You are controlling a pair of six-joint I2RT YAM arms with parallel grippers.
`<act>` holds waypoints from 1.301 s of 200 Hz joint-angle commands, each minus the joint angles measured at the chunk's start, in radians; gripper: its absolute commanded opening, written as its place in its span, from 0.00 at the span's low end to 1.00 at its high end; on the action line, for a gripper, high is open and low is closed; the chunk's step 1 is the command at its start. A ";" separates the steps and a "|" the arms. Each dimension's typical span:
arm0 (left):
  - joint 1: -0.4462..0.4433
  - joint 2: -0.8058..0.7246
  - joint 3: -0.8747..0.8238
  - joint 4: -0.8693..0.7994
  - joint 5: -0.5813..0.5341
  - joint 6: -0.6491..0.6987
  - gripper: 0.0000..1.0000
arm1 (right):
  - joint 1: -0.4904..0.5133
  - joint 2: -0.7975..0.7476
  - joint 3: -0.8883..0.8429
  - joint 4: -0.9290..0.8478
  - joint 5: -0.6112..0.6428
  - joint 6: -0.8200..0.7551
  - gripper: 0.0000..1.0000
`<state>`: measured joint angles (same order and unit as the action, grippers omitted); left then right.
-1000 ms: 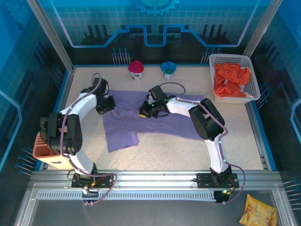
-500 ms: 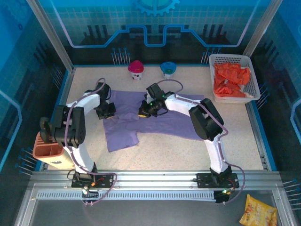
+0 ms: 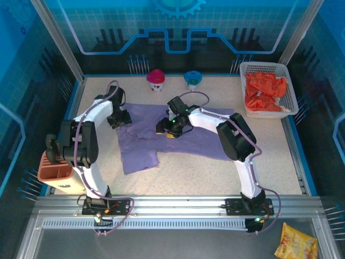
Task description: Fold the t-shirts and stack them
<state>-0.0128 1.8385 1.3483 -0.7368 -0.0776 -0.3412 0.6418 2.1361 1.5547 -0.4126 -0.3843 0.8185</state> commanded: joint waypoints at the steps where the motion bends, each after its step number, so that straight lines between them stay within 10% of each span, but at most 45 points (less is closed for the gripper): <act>1: 0.019 -0.030 0.096 0.010 0.070 -0.018 0.49 | -0.038 -0.121 -0.013 -0.040 0.049 -0.065 0.71; 75: 0.040 0.221 0.257 0.284 0.364 -0.157 0.50 | -0.269 -0.156 -0.085 0.002 0.043 -0.197 0.81; 191: 0.119 0.537 0.505 0.172 0.316 -0.151 0.47 | -0.559 0.001 -0.061 -0.108 0.078 -0.279 0.79; 260: 0.122 0.292 0.383 0.121 0.421 -0.156 0.53 | -0.571 -0.137 -0.013 -0.142 0.069 -0.352 0.79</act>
<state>0.1020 2.3116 1.8267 -0.5434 0.2958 -0.5182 0.0799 2.1189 1.5608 -0.5171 -0.3183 0.5182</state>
